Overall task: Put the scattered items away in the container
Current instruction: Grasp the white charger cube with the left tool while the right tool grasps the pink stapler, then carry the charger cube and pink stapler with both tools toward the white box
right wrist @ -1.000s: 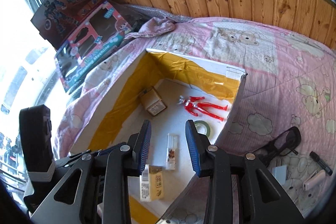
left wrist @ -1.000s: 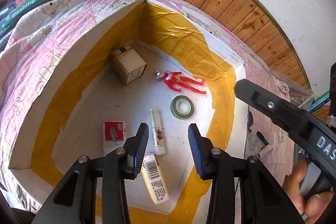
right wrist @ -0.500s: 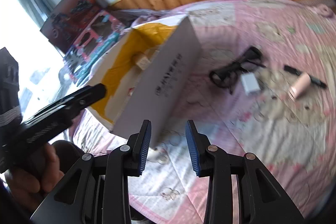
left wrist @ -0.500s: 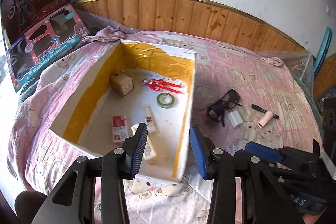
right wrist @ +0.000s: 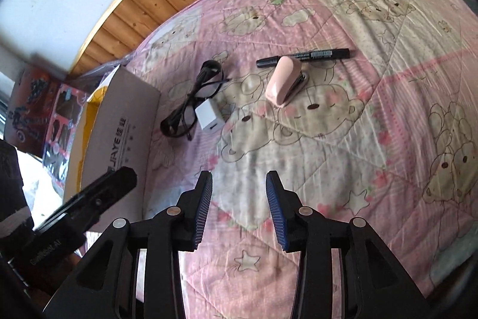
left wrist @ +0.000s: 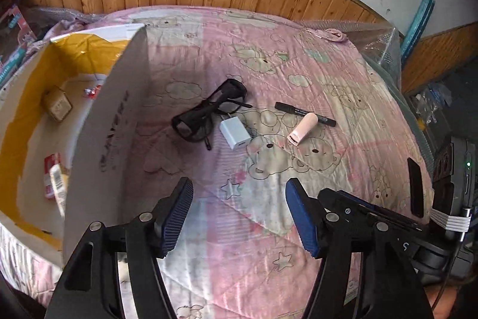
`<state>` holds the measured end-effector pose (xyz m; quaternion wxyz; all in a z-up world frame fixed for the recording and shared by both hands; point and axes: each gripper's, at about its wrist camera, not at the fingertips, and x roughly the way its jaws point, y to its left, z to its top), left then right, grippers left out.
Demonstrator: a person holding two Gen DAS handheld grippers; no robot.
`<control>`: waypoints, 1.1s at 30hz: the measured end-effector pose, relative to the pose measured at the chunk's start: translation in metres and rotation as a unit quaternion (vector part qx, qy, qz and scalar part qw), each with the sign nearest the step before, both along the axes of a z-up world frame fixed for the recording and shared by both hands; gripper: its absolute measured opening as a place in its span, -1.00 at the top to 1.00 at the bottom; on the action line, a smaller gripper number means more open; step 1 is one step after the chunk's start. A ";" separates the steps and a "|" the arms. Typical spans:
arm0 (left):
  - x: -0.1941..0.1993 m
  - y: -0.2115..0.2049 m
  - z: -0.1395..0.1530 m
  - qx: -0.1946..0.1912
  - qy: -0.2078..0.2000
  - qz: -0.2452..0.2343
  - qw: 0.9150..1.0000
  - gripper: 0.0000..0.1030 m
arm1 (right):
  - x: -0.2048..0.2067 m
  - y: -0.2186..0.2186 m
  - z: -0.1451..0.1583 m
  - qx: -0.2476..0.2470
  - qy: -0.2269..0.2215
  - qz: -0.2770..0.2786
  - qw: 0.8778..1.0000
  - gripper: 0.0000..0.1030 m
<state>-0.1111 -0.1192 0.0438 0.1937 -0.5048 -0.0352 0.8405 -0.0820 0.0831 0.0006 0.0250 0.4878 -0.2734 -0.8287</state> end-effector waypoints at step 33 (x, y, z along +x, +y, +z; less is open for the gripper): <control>-0.074 0.025 -0.076 0.010 -0.001 0.020 1.000 0.38 | -0.074 0.028 -0.037 0.062 -0.011 -0.054 0.997 0.47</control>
